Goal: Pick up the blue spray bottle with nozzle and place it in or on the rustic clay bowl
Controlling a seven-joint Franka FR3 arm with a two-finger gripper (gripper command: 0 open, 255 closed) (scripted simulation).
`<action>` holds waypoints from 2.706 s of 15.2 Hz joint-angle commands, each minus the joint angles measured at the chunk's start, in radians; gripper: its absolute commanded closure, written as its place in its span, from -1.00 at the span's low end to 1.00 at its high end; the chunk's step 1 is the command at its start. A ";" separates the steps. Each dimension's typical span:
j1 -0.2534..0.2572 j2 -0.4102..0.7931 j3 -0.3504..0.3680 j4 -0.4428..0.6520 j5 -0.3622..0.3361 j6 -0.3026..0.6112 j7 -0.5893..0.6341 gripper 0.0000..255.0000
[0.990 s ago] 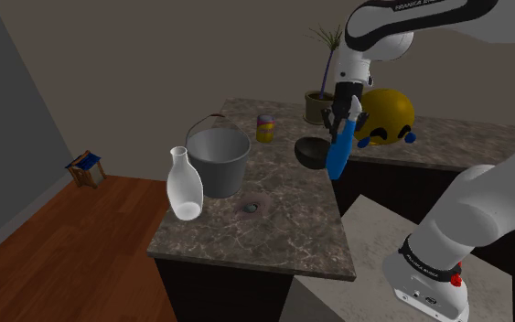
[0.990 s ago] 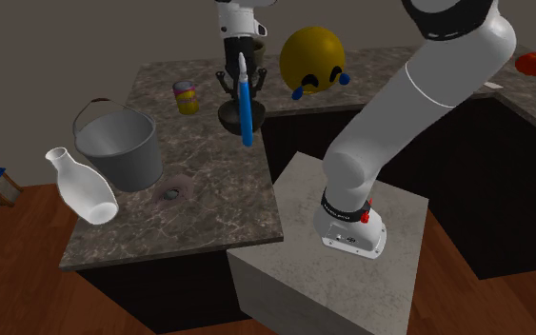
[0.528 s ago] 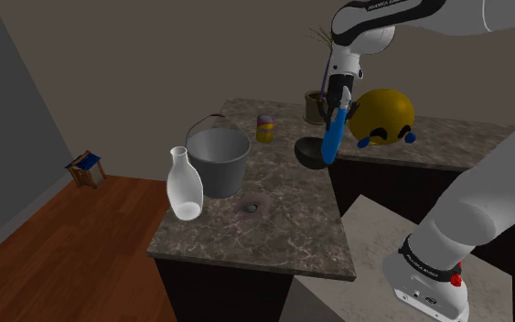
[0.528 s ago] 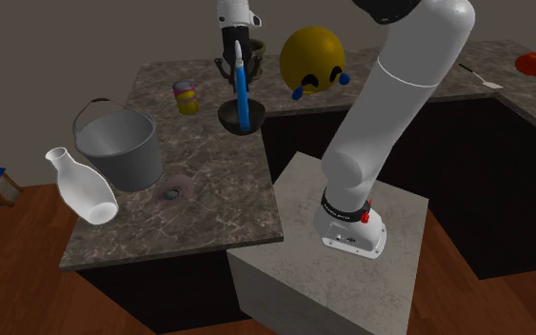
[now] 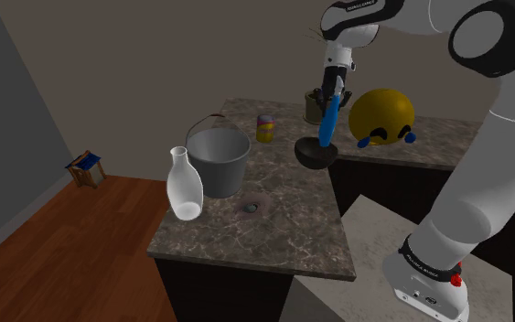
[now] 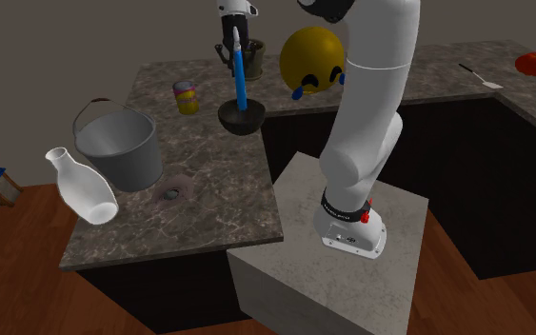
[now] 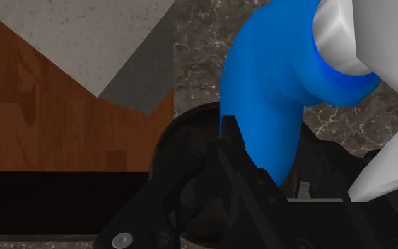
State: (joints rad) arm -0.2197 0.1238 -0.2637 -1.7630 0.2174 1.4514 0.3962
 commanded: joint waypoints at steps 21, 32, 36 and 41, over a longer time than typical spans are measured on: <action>-0.063 0.269 -0.019 0.204 0.039 0.039 -0.097 1.00; -0.079 0.298 -0.021 0.307 0.043 -0.037 -0.095 -1.00; -0.096 0.332 -0.022 0.411 0.048 -0.108 -0.092 -1.00; -0.096 0.332 -0.022 0.412 0.049 -0.109 -0.092 -1.00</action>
State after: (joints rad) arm -0.3156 0.4559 -0.2855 -1.3515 0.2659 1.3431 0.3045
